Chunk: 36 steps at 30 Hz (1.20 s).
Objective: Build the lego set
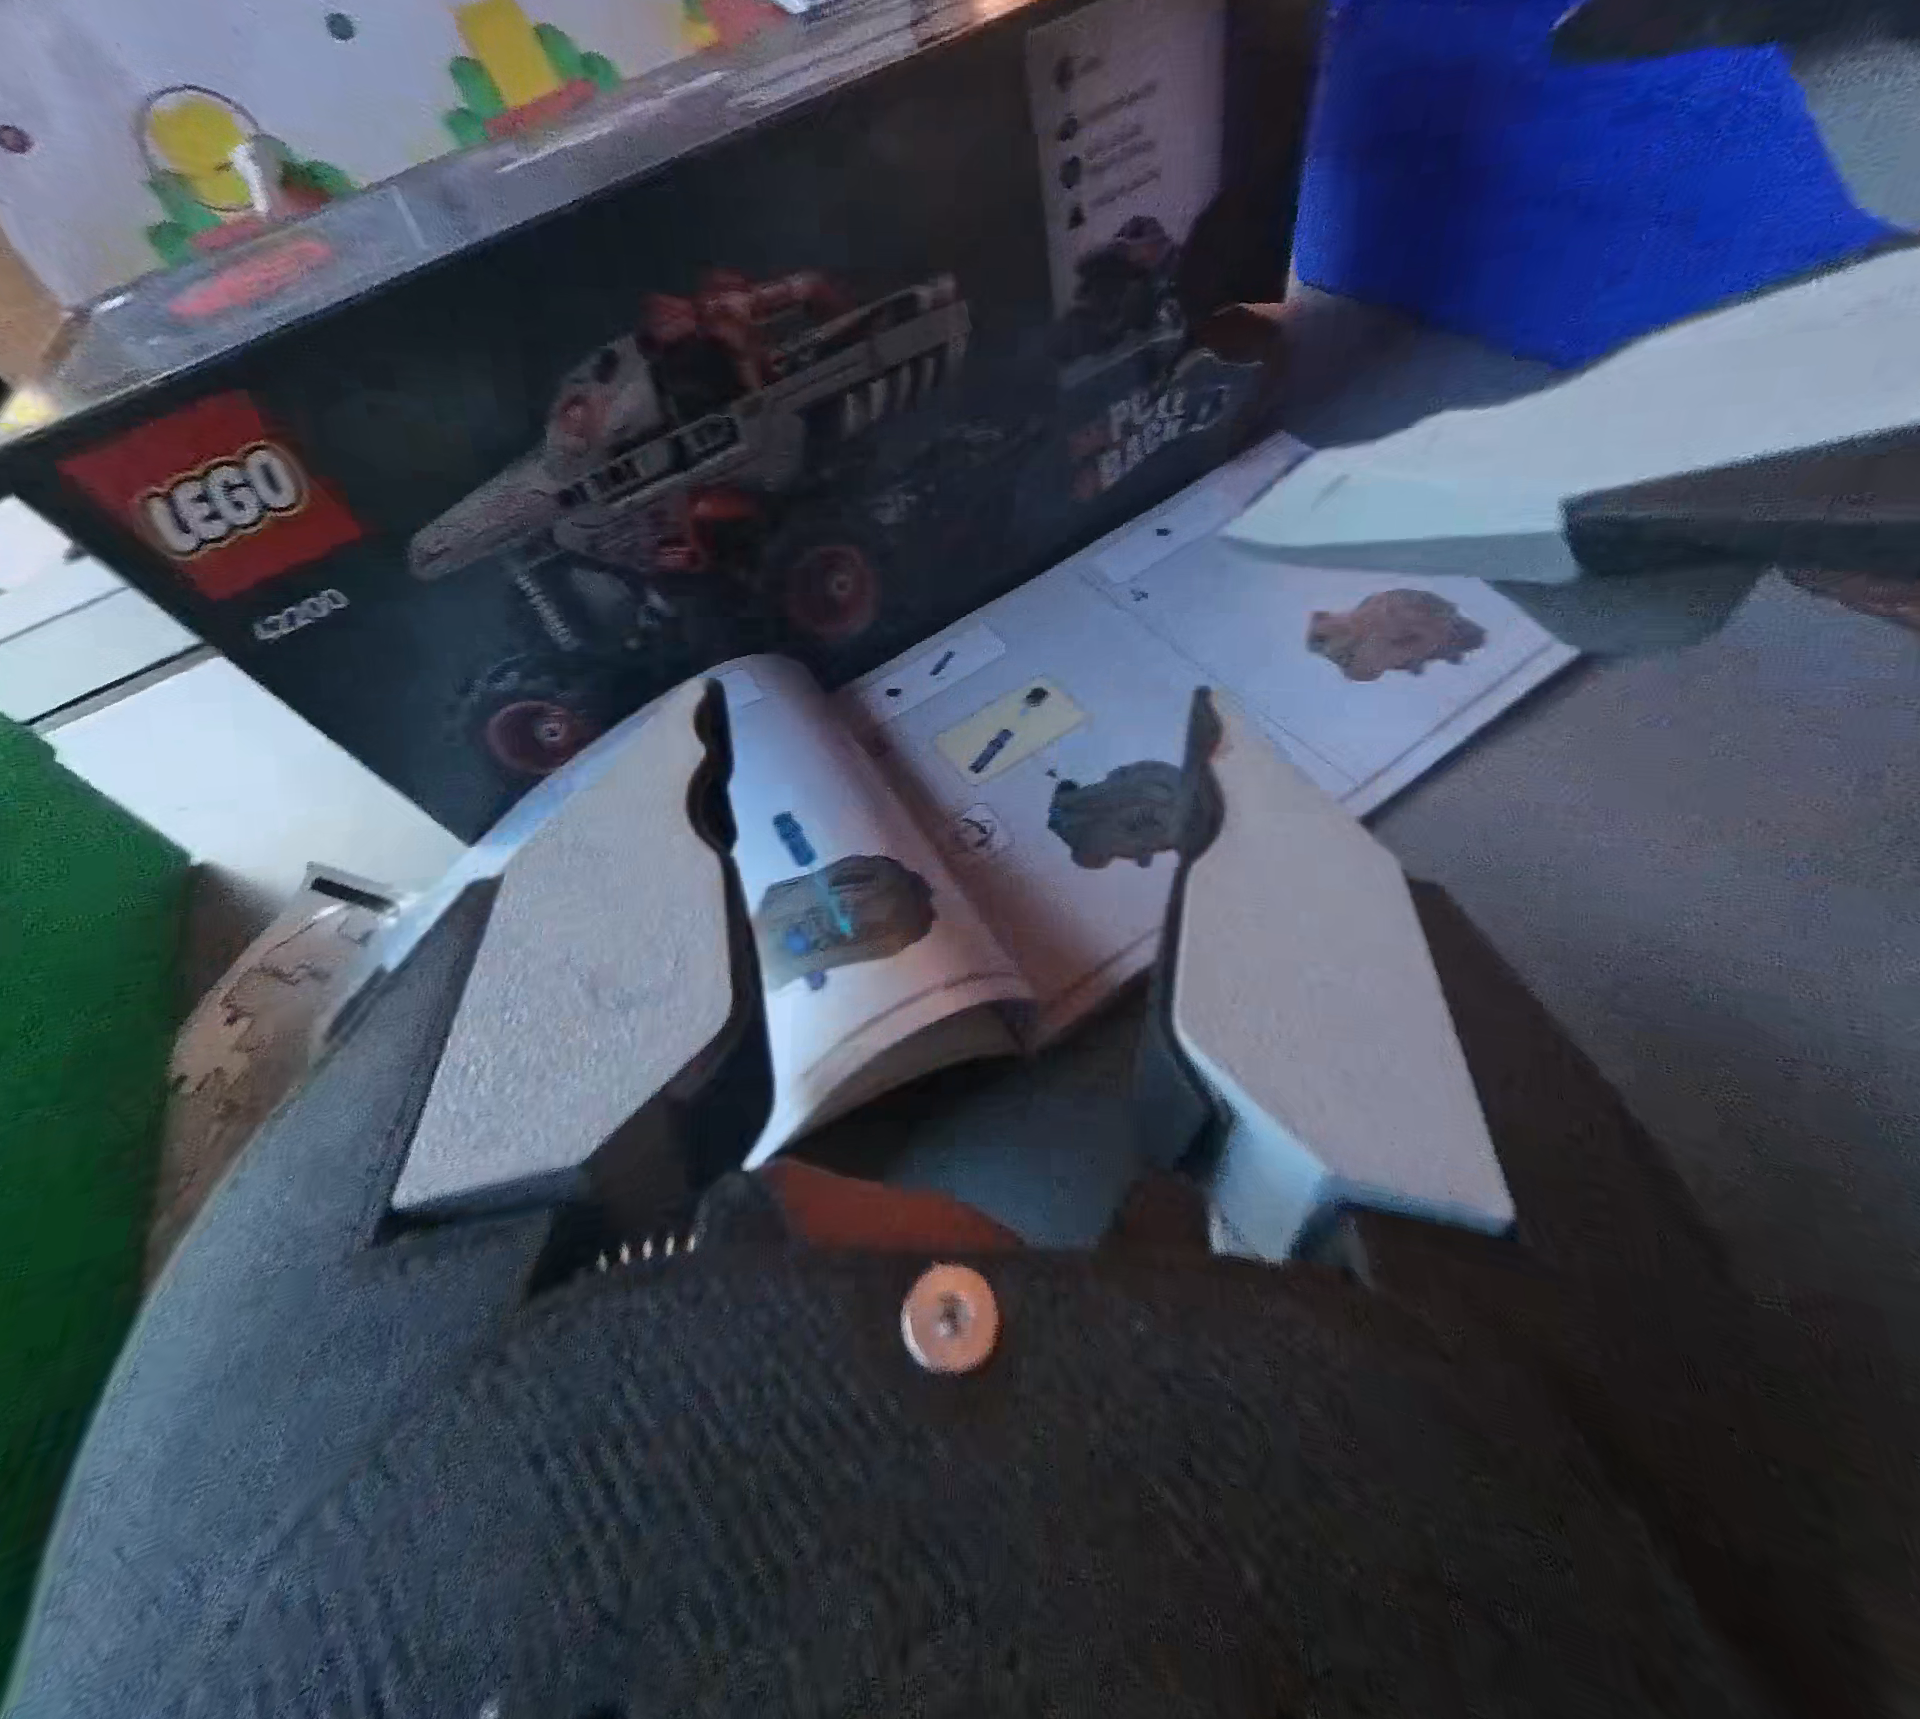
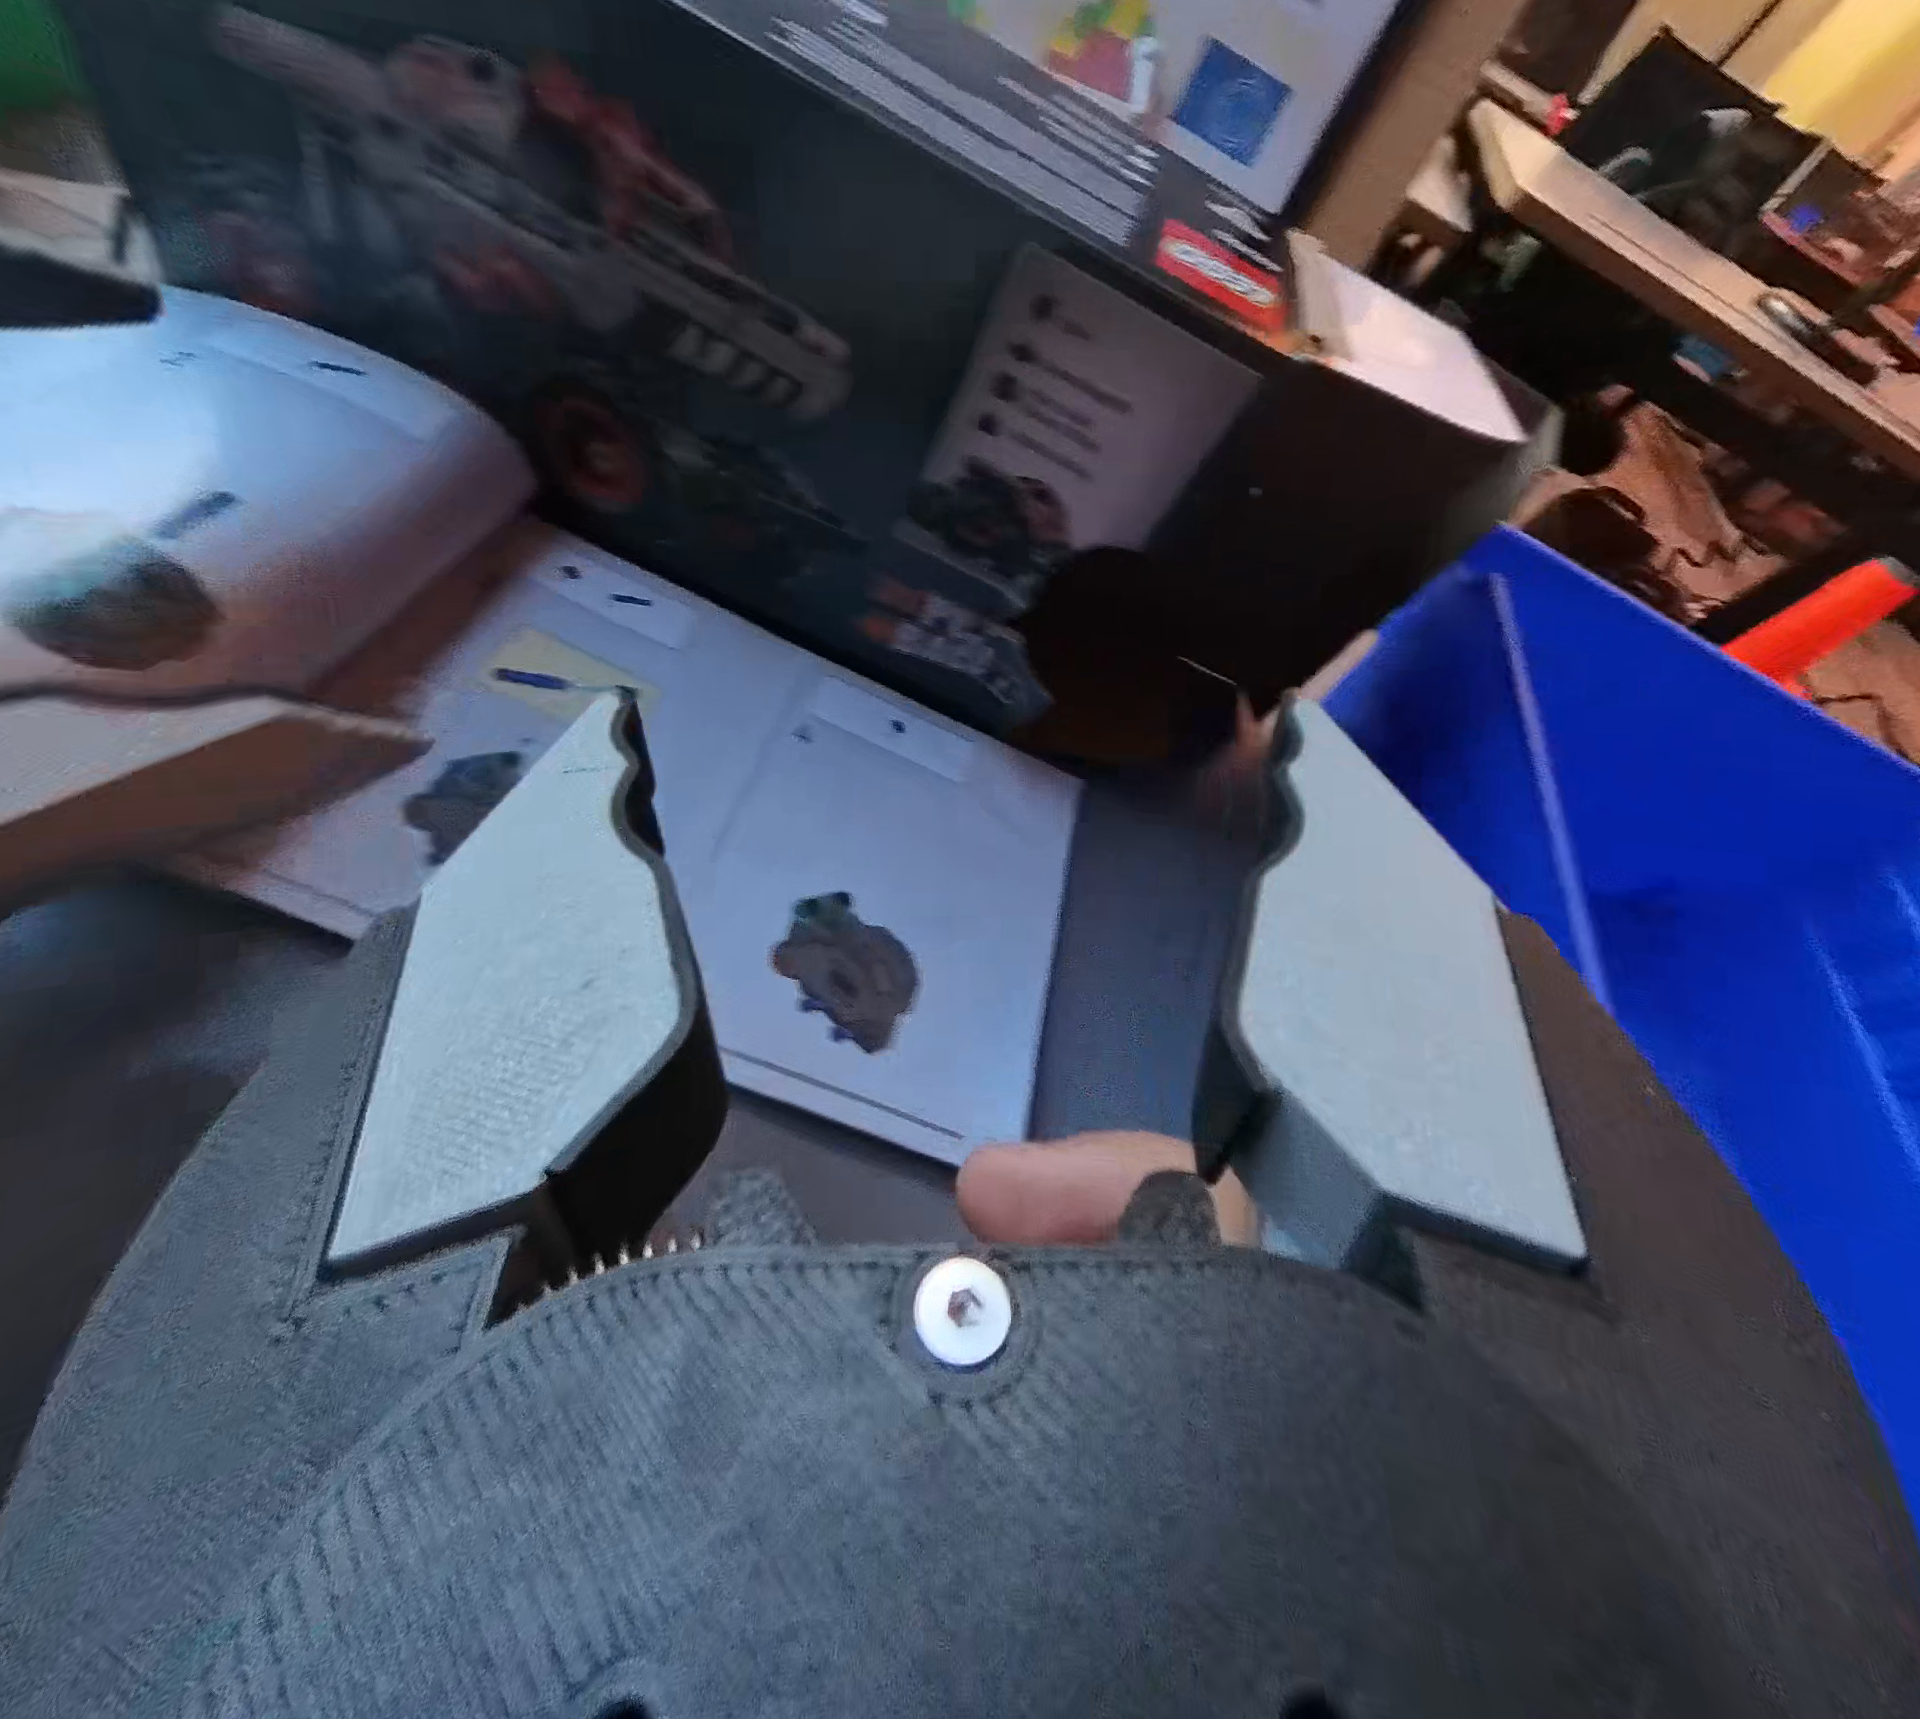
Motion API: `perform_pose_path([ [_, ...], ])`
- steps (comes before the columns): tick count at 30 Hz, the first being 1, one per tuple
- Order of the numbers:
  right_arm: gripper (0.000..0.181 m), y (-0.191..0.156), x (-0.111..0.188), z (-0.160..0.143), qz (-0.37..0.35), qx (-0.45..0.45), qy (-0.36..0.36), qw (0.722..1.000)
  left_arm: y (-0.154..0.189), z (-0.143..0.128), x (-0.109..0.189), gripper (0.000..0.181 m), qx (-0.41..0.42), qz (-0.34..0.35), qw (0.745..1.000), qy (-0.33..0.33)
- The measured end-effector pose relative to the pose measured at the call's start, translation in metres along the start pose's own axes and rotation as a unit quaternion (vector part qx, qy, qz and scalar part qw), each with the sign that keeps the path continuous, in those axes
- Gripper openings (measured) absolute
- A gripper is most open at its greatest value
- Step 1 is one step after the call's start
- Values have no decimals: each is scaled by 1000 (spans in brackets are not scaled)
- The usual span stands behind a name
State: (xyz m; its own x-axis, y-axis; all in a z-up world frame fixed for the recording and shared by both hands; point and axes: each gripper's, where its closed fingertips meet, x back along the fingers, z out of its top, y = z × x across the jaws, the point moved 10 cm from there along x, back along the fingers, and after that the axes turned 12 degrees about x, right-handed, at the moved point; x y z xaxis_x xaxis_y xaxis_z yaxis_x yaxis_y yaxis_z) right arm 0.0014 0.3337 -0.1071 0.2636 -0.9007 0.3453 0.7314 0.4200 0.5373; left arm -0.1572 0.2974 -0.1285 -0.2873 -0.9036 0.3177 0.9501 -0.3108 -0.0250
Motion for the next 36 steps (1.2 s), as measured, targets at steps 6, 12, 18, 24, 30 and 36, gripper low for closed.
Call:
perform_pose_path([
  [6,114,-1,-2,-6,20,-17,-3,1000,4,3,1,84,-11,30,999,15],
  [12,113,-37,-1,7,85,1,27,996,-24,4,5,82,22,102,994,16],
  [18,109,-24,-2,1,56,-8,2,998,-9,1,1,81,-25,94,995,17],
  [24,101,-12,-1,-3,55,-45,8,997,-5,0,1,76,-21,72,997,17],
  [30,30,-26,4,3,92,-2,27,995,-9,0,2,22,-17,71,997,15],
  [36,0,-32,3,4,119,8,21,993,-7,0,1,0,-26,69,997,12],
])
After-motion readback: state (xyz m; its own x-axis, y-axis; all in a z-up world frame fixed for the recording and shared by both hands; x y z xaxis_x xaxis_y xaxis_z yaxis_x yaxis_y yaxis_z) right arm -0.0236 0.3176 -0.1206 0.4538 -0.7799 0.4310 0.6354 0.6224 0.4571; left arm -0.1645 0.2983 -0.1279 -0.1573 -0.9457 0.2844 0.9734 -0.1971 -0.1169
